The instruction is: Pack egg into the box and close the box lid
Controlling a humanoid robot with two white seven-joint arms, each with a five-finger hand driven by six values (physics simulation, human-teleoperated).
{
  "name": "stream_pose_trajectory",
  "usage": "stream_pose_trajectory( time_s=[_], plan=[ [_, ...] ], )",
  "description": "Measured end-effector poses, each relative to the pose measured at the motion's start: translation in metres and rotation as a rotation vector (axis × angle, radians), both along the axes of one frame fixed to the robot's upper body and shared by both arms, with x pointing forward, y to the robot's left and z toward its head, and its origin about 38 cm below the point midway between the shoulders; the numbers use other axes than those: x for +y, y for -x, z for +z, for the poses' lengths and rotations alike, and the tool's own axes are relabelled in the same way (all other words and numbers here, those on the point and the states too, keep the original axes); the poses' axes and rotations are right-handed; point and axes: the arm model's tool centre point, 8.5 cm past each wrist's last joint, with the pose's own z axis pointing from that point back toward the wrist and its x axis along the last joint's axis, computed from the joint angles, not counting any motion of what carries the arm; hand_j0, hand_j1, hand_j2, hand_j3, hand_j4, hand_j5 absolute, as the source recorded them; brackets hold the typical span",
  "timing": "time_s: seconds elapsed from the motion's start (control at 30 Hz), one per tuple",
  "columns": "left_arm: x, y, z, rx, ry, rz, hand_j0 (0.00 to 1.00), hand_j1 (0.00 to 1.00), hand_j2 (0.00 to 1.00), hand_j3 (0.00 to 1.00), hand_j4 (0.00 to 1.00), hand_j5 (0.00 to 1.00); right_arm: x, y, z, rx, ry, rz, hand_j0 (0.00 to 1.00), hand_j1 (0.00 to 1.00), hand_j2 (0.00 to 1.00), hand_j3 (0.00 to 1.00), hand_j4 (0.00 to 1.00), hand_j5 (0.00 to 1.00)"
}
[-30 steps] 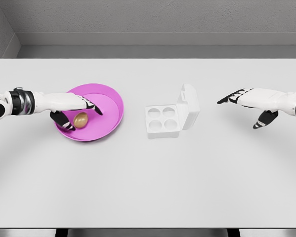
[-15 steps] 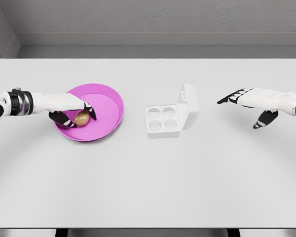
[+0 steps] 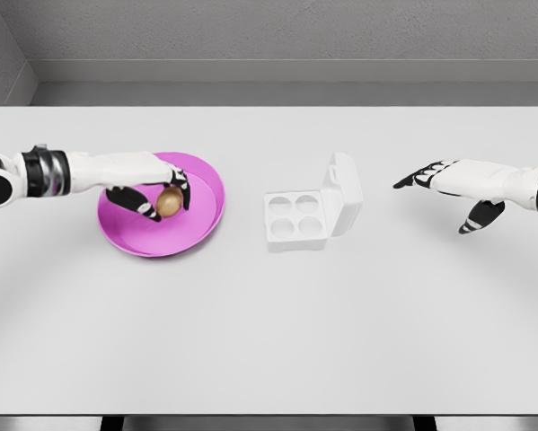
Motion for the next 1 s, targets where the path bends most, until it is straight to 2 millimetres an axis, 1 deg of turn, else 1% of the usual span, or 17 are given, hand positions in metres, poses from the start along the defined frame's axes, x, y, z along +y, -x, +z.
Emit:
stream_pose_trajectory(
  time_s=[0.23, 0.47, 0.83, 0.9, 1.0],
  plan=[
    [-0.034, 0.003, 0.011, -0.032, 0.062, -0.082, 0.46, 0.46, 0.46, 0.46, 0.46, 0.46, 0.0, 0.0, 0.001, -0.002, -0.001, 0.0, 1.0, 1.0, 1.0, 1.0, 1.0, 1.0],
    [-0.073, 0.008, 0.013, -0.042, 0.116, -0.16, 0.46, 0.46, 0.46, 0.46, 0.46, 0.46, 0.0, -0.001, 0.001, -0.004, -0.001, 0.0, 1.0, 1.0, 1.0, 1.0, 1.0, 1.0],
    [-0.112, 0.007, 0.018, -0.051, 0.19, -0.209, 0.46, 0.46, 0.46, 0.46, 0.46, 0.46, 0.0, 0.0, 0.002, -0.004, 0.0, 0.0, 1.0, 1.0, 1.0, 1.0, 1.0, 1.0],
    [-0.119, 0.005, 0.02, -0.053, 0.208, -0.211, 0.46, 0.46, 0.46, 0.46, 0.46, 0.46, 0.0, -0.001, 0.002, -0.004, 0.0, 0.0, 1.0, 1.0, 1.0, 1.0, 1.0, 1.0],
    [-0.127, 0.001, 0.017, -0.04, 0.231, -0.205, 0.45, 0.45, 0.45, 0.45, 0.45, 0.45, 0.0, -0.001, 0.002, -0.005, 0.0, 0.0, 1.0, 1.0, 1.0, 1.0, 1.0, 1.0]
  ],
)
